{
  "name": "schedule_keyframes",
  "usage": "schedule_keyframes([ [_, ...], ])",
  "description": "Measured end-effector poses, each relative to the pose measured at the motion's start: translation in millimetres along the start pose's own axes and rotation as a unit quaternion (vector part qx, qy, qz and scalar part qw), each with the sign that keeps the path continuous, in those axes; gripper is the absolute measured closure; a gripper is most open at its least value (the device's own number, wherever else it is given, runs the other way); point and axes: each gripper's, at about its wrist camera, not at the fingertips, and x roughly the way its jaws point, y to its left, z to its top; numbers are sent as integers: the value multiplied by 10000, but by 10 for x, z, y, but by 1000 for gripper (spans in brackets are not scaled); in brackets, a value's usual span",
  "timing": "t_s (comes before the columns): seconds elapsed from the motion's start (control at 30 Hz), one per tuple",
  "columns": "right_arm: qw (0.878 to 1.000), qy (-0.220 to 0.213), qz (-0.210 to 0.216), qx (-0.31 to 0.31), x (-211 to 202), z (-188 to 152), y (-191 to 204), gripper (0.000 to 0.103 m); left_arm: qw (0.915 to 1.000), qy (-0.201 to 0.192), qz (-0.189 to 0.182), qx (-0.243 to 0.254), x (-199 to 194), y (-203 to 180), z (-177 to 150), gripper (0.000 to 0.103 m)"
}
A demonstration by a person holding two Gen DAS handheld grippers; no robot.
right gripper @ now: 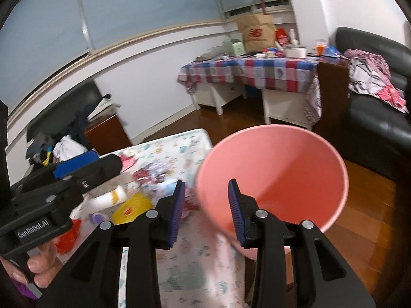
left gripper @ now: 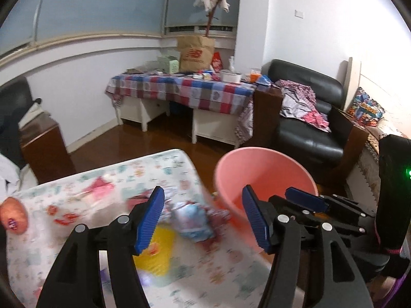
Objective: Collect trash
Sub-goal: 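Move back to the table and grasp the white crumpled foil with the left tool, then grasp the purple cloth with the right tool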
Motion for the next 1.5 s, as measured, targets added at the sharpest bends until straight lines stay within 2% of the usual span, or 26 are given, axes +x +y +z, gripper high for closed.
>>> schedule_keyframes([
  [0.2, 9990, 256, 288, -214, 99, -85, 277, 68, 9991, 10, 397, -168, -273, 411, -191, 41],
  [0.4, 9968, 471, 499, -408, 188, -167, 476, 68, 9968, 164, 707, -343, -384, 796, -466, 41],
  [0.63, 9913, 809, 824, -640, 355, -282, 709, 68, 9946, 424, 837, -435, -283, 1051, -716, 41],
  [0.83, 9853, 1035, 1077, -824, 466, -361, 867, 68, 9937, 658, 792, -449, -43, 1135, -767, 42],
  [0.9, 9834, 1089, 1146, -895, 486, -385, 915, 68, 9933, 713, 763, -490, 43, 1170, -763, 44],
  [1.0, 9802, 1157, 1242, -1018, 510, -407, 999, 68, 9926, 823, 714, -544, 147, 1214, -770, 53],
  [1.1, 9772, 1232, 1328, -1109, 536, -422, 1055, 68, 9921, 913, 622, -586, 199, 1252, -793, 70],
  [1.13, 9758, 1272, 1359, -1146, 557, -429, 1081, 68, 9922, 933, 564, -602, 205, 1266, -804, 81],
  [1.27, 9709, 1451, 1421, -1269, 668, -459, 1185, 68, 9935, 818, 380, -697, 111, 1307, -815, 85],
  [1.5, 9634, 1529, 1462, -1645, 835, -414, 1387, 68, 9940, 534, 154, -945, -151, 1431, -792, 85],
])
